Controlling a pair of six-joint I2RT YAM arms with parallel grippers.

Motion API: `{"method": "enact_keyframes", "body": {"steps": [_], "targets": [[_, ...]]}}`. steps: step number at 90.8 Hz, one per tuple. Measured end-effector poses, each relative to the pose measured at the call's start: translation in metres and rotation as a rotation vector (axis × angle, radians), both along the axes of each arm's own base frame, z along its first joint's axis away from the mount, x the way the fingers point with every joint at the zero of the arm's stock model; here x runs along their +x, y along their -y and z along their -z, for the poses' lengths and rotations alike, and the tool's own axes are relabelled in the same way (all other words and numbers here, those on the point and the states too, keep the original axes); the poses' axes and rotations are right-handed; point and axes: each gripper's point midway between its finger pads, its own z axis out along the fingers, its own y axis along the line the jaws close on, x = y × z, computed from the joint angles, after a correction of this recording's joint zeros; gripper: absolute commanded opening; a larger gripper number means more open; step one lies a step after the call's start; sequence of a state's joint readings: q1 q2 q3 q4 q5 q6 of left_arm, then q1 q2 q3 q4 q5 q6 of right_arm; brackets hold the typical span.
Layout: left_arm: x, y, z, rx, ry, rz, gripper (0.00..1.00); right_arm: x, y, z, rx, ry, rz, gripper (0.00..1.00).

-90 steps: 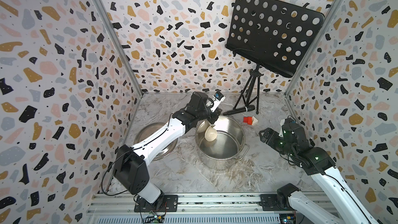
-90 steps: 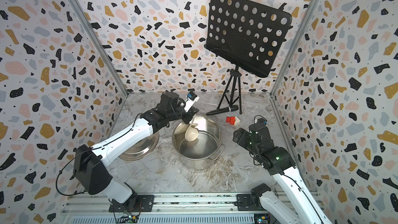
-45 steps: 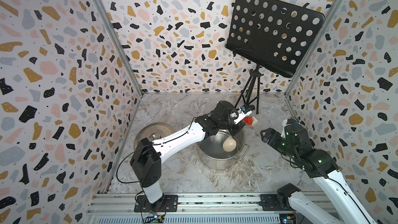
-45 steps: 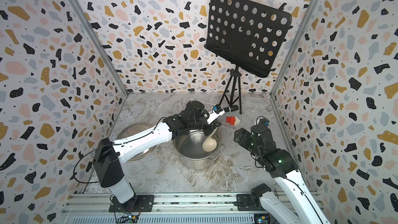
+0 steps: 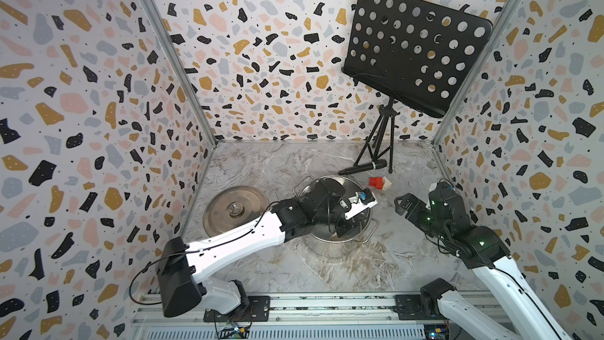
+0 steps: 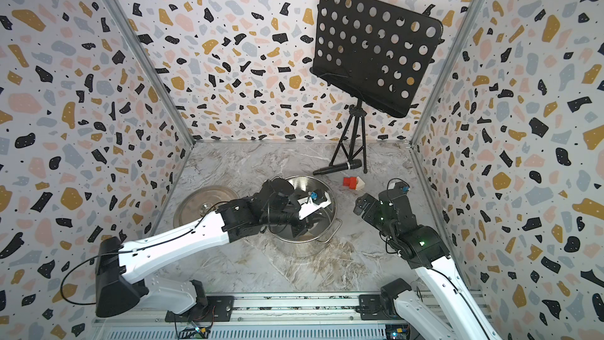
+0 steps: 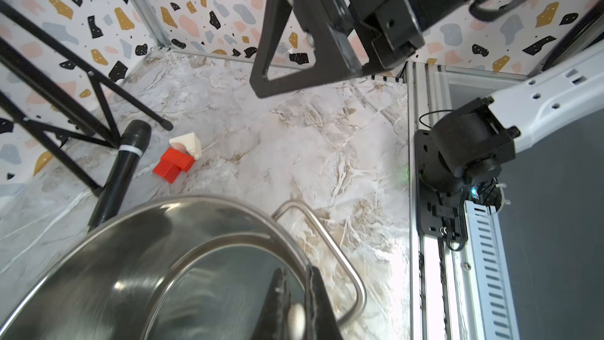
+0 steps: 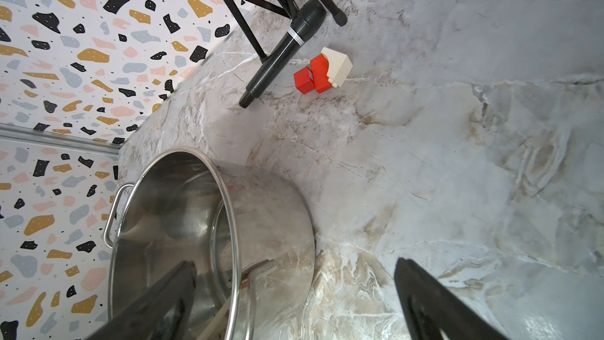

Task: Stir the soup with a spoon
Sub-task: Stir the soup in the pan with a stick.

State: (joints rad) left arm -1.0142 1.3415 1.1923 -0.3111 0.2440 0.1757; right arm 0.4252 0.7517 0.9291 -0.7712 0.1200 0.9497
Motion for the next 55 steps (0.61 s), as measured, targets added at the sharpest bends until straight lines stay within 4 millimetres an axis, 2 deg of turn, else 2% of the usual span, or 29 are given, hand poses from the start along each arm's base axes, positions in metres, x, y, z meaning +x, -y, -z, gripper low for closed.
{"method": "enact_keyframes", "body": {"steps": [7,13,23,32,43,55], "targets": [[0.002,-0.021,0.002,0.008,0.007,-0.036,0.0,0.001,-0.001,0.003,-0.004,-0.012,-0.001,1.0],[0.014,-0.042,0.004,0.008,0.011,-0.098,0.0,0.002,-0.002,0.005,-0.008,-0.021,-0.003,1.0],[0.047,-0.077,0.003,-0.002,0.019,-0.23,0.0,0.003,-0.003,0.007,-0.012,-0.028,-0.012,1.0],[0.079,-0.1,0.0,-0.019,0.024,-0.333,0.0,0.003,-0.005,0.008,-0.013,-0.031,-0.024,1.0],[0.112,-0.106,0.002,-0.01,0.005,-0.397,0.0,0.003,-0.008,0.012,-0.018,-0.048,-0.042,1.0],[0.15,-0.091,0.004,0.009,-0.001,-0.418,0.0,0.004,-0.011,0.016,-0.025,-0.067,-0.064,1.0]]}}
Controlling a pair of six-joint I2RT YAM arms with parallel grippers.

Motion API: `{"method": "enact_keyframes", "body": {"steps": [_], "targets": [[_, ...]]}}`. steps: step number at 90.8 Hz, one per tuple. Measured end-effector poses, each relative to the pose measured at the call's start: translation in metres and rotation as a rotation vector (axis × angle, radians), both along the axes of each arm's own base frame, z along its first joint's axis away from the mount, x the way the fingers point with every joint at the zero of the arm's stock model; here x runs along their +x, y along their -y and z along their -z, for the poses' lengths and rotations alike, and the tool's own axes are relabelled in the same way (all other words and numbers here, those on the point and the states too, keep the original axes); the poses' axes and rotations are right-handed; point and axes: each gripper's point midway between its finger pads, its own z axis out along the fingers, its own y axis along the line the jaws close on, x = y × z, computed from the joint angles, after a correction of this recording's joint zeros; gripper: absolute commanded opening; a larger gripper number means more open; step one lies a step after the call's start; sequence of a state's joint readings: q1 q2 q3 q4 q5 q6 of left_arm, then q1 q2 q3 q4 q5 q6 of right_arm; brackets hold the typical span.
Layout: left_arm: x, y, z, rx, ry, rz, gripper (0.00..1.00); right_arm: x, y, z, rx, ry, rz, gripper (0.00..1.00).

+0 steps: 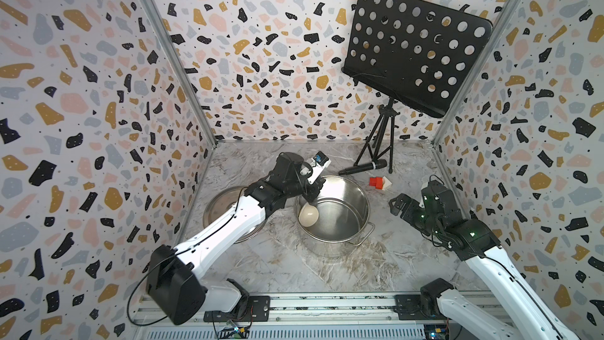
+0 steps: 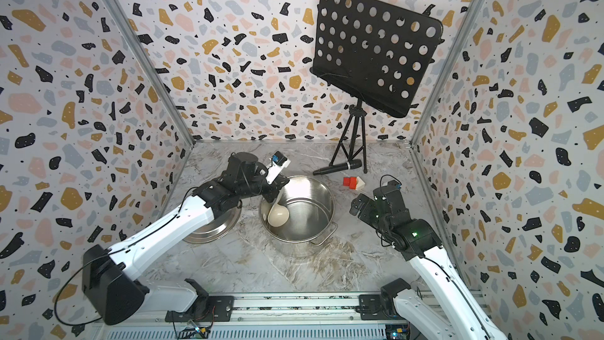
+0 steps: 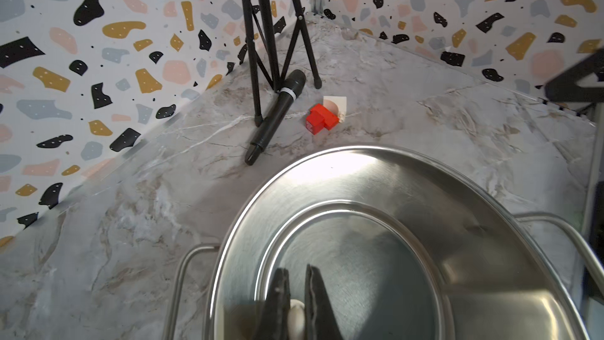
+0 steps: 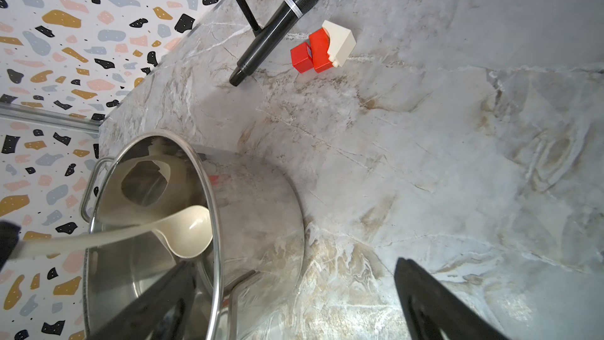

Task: Stir the soup with a spoon
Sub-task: Stir the soup in the pan with a stick.

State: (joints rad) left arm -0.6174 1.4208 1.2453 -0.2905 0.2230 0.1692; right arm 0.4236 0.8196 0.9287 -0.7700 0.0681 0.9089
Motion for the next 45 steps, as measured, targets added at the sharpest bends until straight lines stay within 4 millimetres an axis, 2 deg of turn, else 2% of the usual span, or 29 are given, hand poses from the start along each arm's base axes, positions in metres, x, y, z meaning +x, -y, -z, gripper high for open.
{"method": "enact_keyframes", "body": {"steps": [11,21,34,45], "targets": [[0.027,0.019,0.0,0.001,-0.002,0.004,0.0,0.0,-0.001,-0.002,-0.001,0.005,-0.014,1.0],[0.042,0.036,0.003,-0.015,-0.012,0.018,0.0,0.0,-0.001,-0.006,-0.004,0.016,-0.021,1.0],[0.046,0.061,0.007,-0.024,-0.025,0.051,0.0,-0.002,0.0,-0.008,-0.007,0.028,-0.022,1.0],[0.033,0.089,0.004,-0.034,-0.018,0.105,0.0,-0.003,0.003,-0.012,-0.01,0.045,-0.015,1.0]]}}
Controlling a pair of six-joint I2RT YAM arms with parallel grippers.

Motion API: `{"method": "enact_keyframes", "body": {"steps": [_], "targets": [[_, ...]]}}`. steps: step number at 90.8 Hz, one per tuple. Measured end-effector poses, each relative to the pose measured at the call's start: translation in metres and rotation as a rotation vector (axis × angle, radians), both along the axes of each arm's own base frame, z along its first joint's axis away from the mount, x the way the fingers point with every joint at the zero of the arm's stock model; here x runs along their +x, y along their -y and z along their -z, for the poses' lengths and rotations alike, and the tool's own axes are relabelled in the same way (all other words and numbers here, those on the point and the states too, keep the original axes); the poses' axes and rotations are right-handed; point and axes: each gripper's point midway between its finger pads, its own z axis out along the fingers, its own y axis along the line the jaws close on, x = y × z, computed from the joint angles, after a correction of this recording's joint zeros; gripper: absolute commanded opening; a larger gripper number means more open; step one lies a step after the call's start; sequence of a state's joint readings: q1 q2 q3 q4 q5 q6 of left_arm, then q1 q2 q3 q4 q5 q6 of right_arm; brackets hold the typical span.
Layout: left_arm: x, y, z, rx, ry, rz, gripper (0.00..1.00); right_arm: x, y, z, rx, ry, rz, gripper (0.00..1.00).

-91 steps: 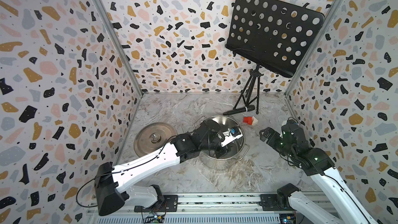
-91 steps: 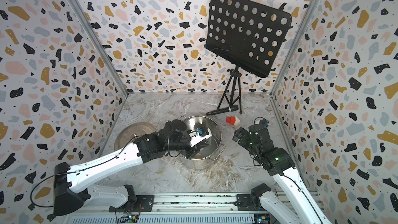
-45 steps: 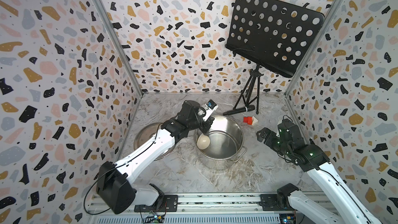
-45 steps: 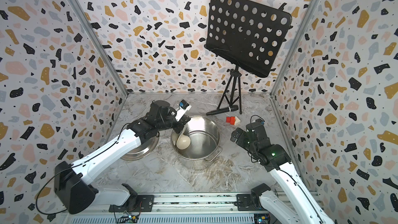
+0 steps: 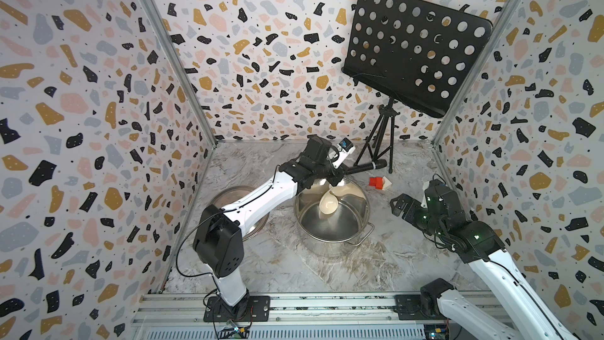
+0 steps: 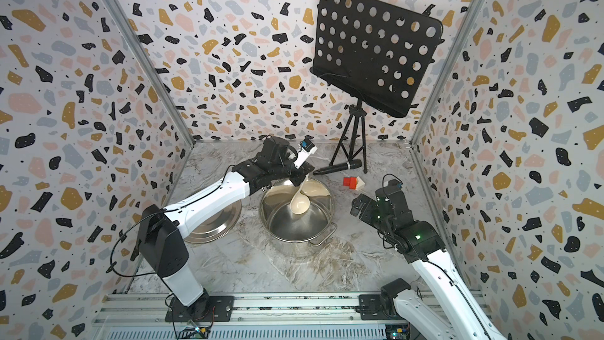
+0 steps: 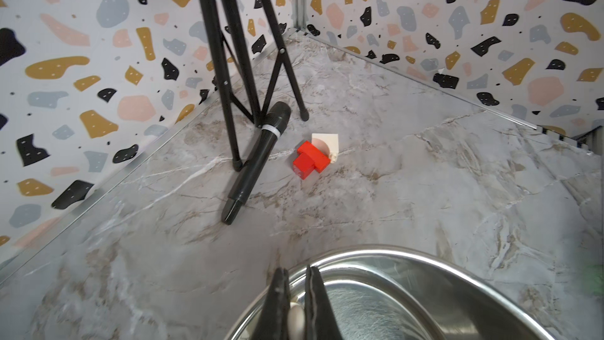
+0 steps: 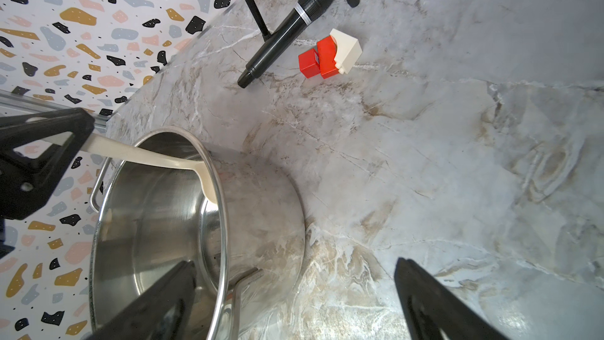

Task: Stir the soup with a spoon
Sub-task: Stir the soup in the pan with a stick.

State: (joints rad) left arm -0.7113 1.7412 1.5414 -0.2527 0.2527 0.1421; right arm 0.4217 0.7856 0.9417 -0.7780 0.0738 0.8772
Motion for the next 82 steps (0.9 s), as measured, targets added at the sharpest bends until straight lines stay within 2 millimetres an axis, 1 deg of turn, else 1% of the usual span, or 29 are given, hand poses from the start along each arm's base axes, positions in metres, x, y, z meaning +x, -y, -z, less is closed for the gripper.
{"method": "enact_keyframes", "body": {"steps": [11,20,26,35,39,45,57,69,77,82], "targets": [[-0.03,0.028,-0.003,-0.007,0.006,0.08,0.0,0.0,0.002,-0.002,-0.003,0.01,0.009,1.0],[-0.064,0.05,-0.004,-0.01,0.008,0.156,0.0,0.0,0.004,-0.002,-0.006,0.012,0.015,1.0],[-0.088,0.058,-0.003,-0.007,0.005,0.201,0.0,0.0,0.004,-0.002,-0.009,0.014,0.018,1.0],[-0.125,0.062,0.0,0.002,-0.003,0.265,0.0,0.0,0.005,-0.003,-0.011,0.017,0.022,1.0],[-0.139,0.06,0.0,0.004,-0.004,0.286,0.0,0.0,0.006,-0.003,-0.011,0.019,0.023,1.0],[-0.154,0.054,-0.001,0.006,-0.007,0.303,0.0,-0.001,0.007,-0.004,-0.01,0.023,0.025,1.0],[-0.172,0.037,-0.001,0.001,-0.013,0.307,0.0,-0.005,0.009,0.0,-0.006,0.021,0.032,1.0],[-0.179,0.016,0.005,0.008,-0.012,0.277,0.0,-0.006,0.009,0.005,-0.006,0.008,0.036,1.0],[-0.176,-0.001,0.006,0.006,-0.01,0.239,0.0,-0.006,0.009,0.006,-0.006,0.005,0.038,1.0],[-0.168,-0.016,0.005,0.003,-0.014,0.198,0.0,-0.006,0.009,0.006,-0.005,0.003,0.038,1.0]]}}
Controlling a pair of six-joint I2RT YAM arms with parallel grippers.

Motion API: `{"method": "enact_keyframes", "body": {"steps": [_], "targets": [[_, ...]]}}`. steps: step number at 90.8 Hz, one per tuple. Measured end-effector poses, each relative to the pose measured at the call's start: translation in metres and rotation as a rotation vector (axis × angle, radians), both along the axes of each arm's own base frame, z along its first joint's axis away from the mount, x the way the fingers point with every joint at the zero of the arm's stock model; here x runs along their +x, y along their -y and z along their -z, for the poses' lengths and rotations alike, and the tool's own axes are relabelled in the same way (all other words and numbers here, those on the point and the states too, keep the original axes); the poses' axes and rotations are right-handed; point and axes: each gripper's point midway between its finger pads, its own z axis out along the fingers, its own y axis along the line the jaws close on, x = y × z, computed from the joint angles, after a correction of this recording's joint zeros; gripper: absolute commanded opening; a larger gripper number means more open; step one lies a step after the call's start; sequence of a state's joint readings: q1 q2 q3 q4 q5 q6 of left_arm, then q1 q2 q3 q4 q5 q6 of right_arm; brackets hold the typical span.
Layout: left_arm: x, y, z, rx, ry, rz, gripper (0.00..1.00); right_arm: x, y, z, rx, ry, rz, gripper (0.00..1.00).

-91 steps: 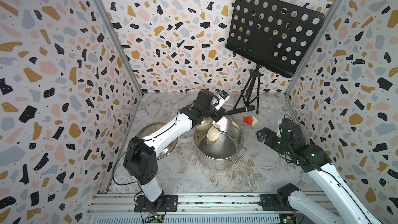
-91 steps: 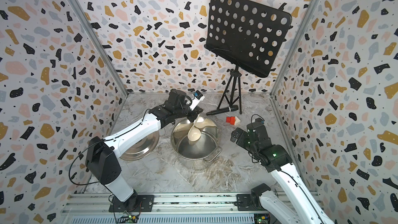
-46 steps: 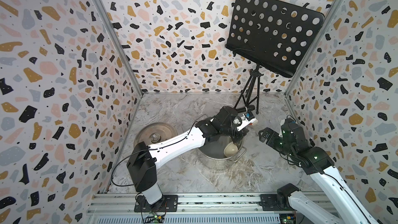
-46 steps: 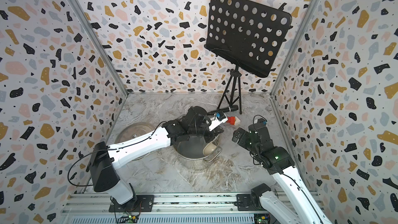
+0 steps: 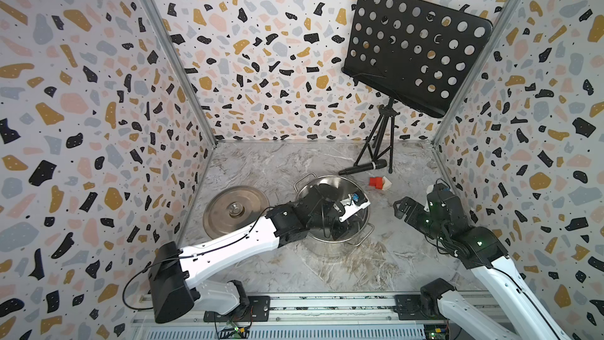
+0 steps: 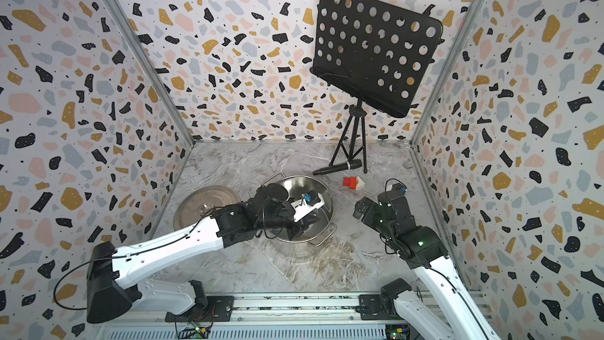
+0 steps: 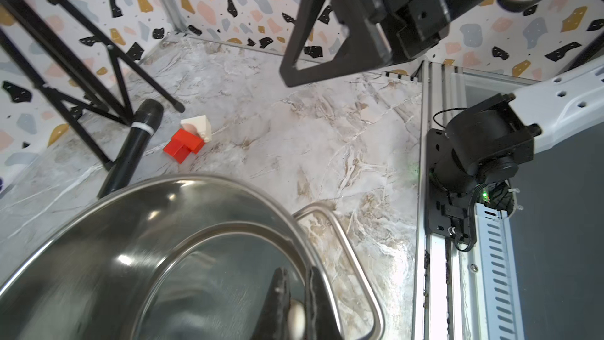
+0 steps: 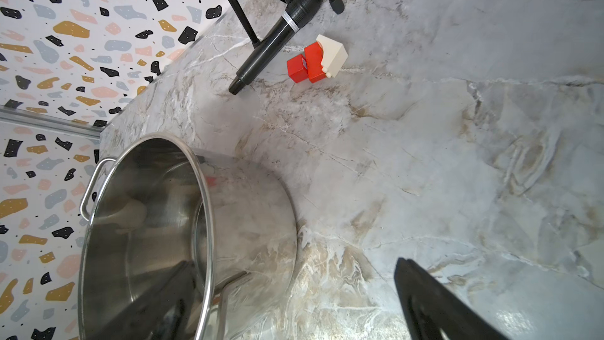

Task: Stir the soup with a spoon
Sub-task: Stir the soup in the pan with a stick.

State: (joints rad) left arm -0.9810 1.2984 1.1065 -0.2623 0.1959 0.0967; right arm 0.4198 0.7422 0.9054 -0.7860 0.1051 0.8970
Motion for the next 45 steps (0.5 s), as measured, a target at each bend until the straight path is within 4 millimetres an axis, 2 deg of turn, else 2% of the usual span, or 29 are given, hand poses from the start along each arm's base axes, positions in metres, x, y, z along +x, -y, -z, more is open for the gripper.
{"method": "enact_keyframes", "body": {"steps": [24,34,45], "targets": [[0.056,-0.068,0.001,0.032,-0.002,-0.241,0.0,0.002,-0.001,0.004,-0.006,-0.016,-0.002,1.0],[0.075,-0.083,-0.001,0.038,0.012,-0.318,0.0,0.001,-0.001,0.004,-0.004,-0.016,-0.003,1.0],[0.098,-0.086,-0.001,0.063,0.024,-0.379,0.0,0.001,-0.002,0.004,-0.003,-0.017,-0.006,1.0]]}}
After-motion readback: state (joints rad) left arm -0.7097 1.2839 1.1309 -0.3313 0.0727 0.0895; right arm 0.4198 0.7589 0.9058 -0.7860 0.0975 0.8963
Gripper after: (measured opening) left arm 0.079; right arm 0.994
